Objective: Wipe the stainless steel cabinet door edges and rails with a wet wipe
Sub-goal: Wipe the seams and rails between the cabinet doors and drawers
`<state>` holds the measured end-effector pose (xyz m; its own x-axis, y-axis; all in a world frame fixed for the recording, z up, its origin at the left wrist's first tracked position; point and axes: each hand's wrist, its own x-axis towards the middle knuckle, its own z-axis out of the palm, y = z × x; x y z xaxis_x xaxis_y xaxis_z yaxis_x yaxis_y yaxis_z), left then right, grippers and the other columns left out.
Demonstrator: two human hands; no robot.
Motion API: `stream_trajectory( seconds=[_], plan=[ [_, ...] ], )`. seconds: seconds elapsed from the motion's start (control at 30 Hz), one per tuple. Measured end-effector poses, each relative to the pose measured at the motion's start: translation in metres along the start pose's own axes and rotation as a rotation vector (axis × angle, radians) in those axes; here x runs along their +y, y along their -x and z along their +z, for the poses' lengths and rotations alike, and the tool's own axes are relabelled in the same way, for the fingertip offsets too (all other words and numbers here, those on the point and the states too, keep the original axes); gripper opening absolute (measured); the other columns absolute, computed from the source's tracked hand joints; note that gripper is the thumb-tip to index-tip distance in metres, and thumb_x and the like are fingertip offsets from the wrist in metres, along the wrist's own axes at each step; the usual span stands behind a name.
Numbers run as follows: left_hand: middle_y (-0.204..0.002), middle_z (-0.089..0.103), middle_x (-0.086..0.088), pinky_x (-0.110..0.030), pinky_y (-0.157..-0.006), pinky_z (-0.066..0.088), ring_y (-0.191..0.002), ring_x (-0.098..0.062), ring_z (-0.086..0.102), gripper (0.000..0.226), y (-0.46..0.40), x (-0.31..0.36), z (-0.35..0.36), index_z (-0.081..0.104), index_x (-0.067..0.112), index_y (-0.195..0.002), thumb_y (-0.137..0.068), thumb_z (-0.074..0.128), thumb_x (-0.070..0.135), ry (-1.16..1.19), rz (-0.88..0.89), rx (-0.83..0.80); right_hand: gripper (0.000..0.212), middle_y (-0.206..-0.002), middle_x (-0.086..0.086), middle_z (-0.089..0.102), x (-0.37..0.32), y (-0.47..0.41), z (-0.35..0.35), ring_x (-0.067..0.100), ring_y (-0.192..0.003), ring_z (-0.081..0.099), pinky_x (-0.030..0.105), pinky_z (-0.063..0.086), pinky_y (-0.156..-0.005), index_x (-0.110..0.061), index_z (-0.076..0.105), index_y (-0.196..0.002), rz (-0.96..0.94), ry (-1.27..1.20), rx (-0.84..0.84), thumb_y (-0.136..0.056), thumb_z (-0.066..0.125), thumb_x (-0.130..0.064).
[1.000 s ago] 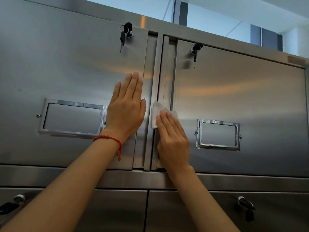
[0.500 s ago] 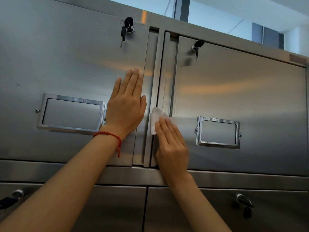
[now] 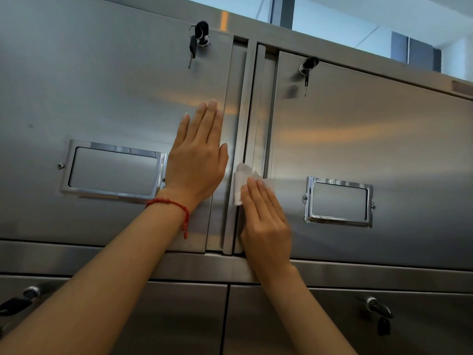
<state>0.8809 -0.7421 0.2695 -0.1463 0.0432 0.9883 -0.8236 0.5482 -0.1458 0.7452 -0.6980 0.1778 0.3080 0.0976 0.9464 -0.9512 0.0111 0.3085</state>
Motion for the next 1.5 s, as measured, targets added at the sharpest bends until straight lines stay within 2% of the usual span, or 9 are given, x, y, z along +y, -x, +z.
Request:
stream_trajectory(
  seconds=[0.37,0.57,0.73,0.87,1.07,1.2,1.33,1.5],
  plan=[
    [-0.154,0.012,-0.014,-0.04,-0.118,0.004,-0.144,-0.025,0.007,0.056,0.0,0.0,0.0,0.014,0.004,-0.146,-0.098,0.033,0.025,-0.01,-0.002,-0.007,0.043,-0.118,0.023,0.061,0.0,0.01,-0.004,0.033,-0.113,0.058,0.044,0.049,-0.095,0.007,0.065,-0.111,-0.023,-0.011,-0.025,-0.07,0.079,0.004],
    [-0.154,0.014,-0.015,-0.041,-0.117,0.006,-0.143,-0.026,0.01,0.055,0.0,0.001,0.0,0.016,0.003,-0.146,-0.098,0.033,0.024,-0.009,0.001,0.002,0.03,-0.121,0.022,0.06,-0.002,0.018,-0.001,0.032,-0.116,0.056,0.042,0.046,-0.098,0.006,0.064,-0.113,-0.022,-0.019,0.03,-0.083,0.061,-0.001],
    [-0.154,0.013,-0.014,-0.041,-0.117,0.005,-0.143,-0.025,0.008,0.056,0.0,0.001,0.0,0.014,0.003,-0.146,-0.098,0.033,0.025,-0.009,-0.002,-0.004,0.029,-0.121,0.021,0.06,-0.002,0.024,0.0,0.031,-0.117,0.056,0.041,0.047,-0.099,0.006,0.065,-0.112,-0.042,-0.023,0.057,-0.084,0.063,0.001],
    [-0.154,0.012,-0.014,-0.041,-0.117,0.005,-0.144,-0.025,0.008,0.056,0.0,0.001,0.0,0.014,0.003,-0.146,-0.098,0.032,0.025,-0.01,-0.003,-0.004,0.028,-0.122,0.021,0.06,-0.004,0.022,0.002,0.031,-0.118,0.055,0.041,0.046,-0.1,0.005,0.063,-0.114,-0.018,-0.035,0.08,-0.089,0.052,-0.001],
    [-0.155,0.01,-0.014,-0.04,-0.117,0.003,-0.144,-0.024,0.006,0.056,0.0,0.001,0.0,0.013,0.004,-0.147,-0.099,0.031,0.025,-0.01,-0.007,-0.013,0.028,-0.123,0.02,0.059,-0.006,0.035,0.0,0.029,-0.118,0.055,0.04,0.045,-0.101,0.004,0.063,-0.114,-0.035,-0.039,0.053,-0.088,0.057,-0.005],
    [-0.155,0.01,-0.014,-0.04,-0.117,0.003,-0.144,-0.024,0.006,0.056,0.0,0.001,-0.001,0.013,0.004,-0.147,-0.098,0.031,0.025,-0.012,-0.007,-0.013,0.028,-0.123,0.021,0.059,-0.006,0.027,0.0,0.031,-0.119,0.055,0.041,0.045,-0.101,0.005,0.063,-0.114,-0.014,-0.035,0.067,-0.089,0.053,0.0],
    [-0.155,0.011,-0.014,-0.04,-0.117,0.004,-0.144,-0.025,0.006,0.056,0.0,0.001,0.0,0.014,0.004,-0.146,-0.098,0.032,0.025,-0.006,-0.009,-0.013,0.03,-0.123,0.02,0.059,-0.009,0.036,-0.002,0.03,-0.119,0.055,0.041,0.043,-0.102,0.004,0.064,-0.114,0.001,-0.048,0.048,-0.085,0.061,-0.002],
    [-0.155,0.011,-0.014,-0.04,-0.117,0.003,-0.144,-0.025,0.006,0.056,0.0,0.001,-0.001,0.013,0.004,-0.147,-0.098,0.031,0.025,-0.004,-0.006,-0.014,0.033,-0.12,0.019,0.061,-0.013,0.048,-0.005,0.029,-0.117,0.056,0.042,0.049,-0.096,0.004,0.066,-0.11,0.004,-0.076,0.032,-0.079,0.071,-0.002]
  ],
)
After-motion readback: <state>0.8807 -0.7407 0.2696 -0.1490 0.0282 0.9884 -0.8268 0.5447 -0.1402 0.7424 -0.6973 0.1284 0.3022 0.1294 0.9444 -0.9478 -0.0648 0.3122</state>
